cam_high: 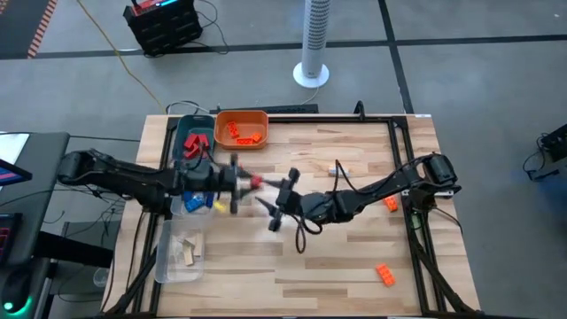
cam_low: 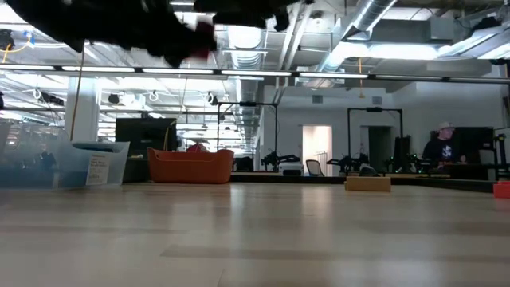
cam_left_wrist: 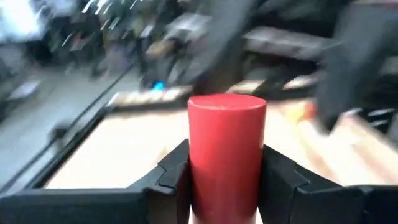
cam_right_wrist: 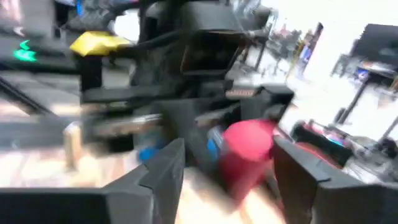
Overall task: Sort blocks
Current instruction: Put the wooden red block into the blue bin
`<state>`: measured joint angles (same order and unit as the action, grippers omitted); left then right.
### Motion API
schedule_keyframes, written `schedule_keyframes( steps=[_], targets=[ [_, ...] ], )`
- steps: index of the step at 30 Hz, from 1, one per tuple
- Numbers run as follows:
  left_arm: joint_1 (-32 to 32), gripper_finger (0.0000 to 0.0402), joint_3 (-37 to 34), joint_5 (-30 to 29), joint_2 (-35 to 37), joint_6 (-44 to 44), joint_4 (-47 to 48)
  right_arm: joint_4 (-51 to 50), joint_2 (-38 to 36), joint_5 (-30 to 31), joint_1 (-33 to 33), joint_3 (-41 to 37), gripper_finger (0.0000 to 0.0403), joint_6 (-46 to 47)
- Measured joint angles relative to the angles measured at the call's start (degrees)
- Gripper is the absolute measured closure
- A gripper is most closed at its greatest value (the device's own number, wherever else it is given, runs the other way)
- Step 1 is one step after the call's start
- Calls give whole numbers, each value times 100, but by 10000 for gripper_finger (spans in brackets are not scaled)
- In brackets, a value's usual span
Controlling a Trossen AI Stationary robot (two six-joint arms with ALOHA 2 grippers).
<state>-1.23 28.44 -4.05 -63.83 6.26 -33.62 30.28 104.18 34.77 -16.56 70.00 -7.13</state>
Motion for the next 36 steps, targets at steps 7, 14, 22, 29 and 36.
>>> schedule_keyframes(
  steps=[7,14,22,29,36],
  targets=[
    [-1097,283,565,-678,464,-288,2688,-1269,2,322,-379,0,170,661],
    [-1938,283,1380,-1730,476,-425,5193,-2229,-2,589,-755,0,179,1428],
    [-3001,282,1749,-2381,465,-933,7040,-2680,13,1112,-1162,0,179,1783],
    [-3946,241,1749,-2429,267,-920,7537,-2690,13,1188,-1318,0,179,1780],
    [-4154,198,1749,-2335,-76,-734,7745,-2820,13,1208,-1294,0,179,1781]
  ],
)
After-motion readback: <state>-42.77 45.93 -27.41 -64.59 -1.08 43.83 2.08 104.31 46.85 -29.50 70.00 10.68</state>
